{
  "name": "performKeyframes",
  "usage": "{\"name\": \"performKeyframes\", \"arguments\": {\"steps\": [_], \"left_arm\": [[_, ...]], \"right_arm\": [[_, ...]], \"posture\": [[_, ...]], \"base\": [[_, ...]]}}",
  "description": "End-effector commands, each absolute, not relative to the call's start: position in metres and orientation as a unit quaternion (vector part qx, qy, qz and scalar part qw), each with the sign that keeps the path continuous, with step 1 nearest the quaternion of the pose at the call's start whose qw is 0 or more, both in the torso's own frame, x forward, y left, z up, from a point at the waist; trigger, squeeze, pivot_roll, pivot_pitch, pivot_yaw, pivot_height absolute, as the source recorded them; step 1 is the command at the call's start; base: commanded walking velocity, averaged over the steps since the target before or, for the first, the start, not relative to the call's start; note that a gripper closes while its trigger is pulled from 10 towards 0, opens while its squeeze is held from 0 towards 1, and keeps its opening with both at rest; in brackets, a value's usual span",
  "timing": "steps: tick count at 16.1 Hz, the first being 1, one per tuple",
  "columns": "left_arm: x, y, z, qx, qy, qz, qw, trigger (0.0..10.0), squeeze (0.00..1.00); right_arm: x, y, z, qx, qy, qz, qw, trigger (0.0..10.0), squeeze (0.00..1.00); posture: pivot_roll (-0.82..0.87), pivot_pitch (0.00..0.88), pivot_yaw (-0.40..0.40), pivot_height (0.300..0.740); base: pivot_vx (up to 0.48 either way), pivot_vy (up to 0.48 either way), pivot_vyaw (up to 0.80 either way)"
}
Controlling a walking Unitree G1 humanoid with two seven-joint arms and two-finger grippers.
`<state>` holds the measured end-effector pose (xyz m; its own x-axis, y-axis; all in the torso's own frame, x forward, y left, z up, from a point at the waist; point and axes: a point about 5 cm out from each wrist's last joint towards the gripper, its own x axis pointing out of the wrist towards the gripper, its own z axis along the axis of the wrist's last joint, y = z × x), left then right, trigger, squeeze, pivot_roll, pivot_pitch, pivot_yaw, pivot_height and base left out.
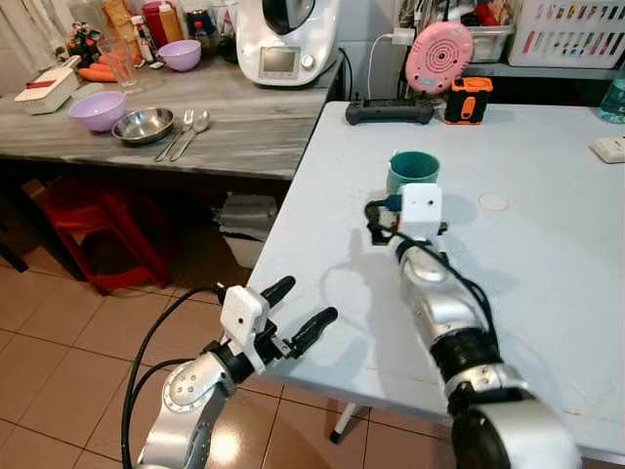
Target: Setting the table
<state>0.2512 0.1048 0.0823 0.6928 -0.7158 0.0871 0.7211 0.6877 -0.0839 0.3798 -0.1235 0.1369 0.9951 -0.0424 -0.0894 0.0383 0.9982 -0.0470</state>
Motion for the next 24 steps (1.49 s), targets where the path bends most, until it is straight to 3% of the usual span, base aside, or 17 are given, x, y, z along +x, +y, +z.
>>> {"name": "performKeyframes", "arguments": {"steps": [1,6,18,19,20,24], "left_arm": [[0.25,0.107,0.084,-0.051,-0.025,-0.393,0.918,10.0,0.0],[0.251,0.107,0.086,-0.05,-0.027,-0.394,0.918,10.0,0.0],[0.248,0.114,0.088,-0.058,-0.026,-0.391,0.918,10.0,0.0],[0.246,0.116,0.086,-0.055,-0.023,-0.388,0.92,10.0,0.0],[0.245,0.117,0.086,-0.054,-0.021,-0.385,0.921,10.0,0.0],[0.241,0.118,0.084,-0.058,-0.017,-0.378,0.924,10.0,0.0]], "right_arm": [[0.383,-0.123,0.141,-0.022,0.041,-0.027,0.999,10.0,0.0],[0.385,-0.148,0.138,-0.032,0.04,-0.071,0.996,10.0,0.0],[0.394,-0.142,0.152,-0.063,0.012,-0.033,0.997,10.0,0.0],[0.395,-0.143,0.154,-0.071,0.007,-0.028,0.997,4.3,0.0],[0.395,-0.143,0.156,-0.077,0.005,-0.025,0.997,0.0,0.0],[0.398,-0.146,0.157,-0.078,0.011,-0.026,0.997,0.0,0.0]], "posture": [[0.0,0.057,0.079,0.74],[-0.01,0.057,0.088,0.74],[0.01,0.069,0.076,0.74],[0.02,0.075,0.072,0.74],[0.02,0.08,0.068,0.74],[0.03,0.096,0.06,0.74]], "base": [[0.0,0.0,0.0],[0.0,0.0,0.0],[0.0,0.0,0.0],[0.0,0.0,0.0],[0.0,0.0,0.0],[0.0,0.0,0.0]]}}
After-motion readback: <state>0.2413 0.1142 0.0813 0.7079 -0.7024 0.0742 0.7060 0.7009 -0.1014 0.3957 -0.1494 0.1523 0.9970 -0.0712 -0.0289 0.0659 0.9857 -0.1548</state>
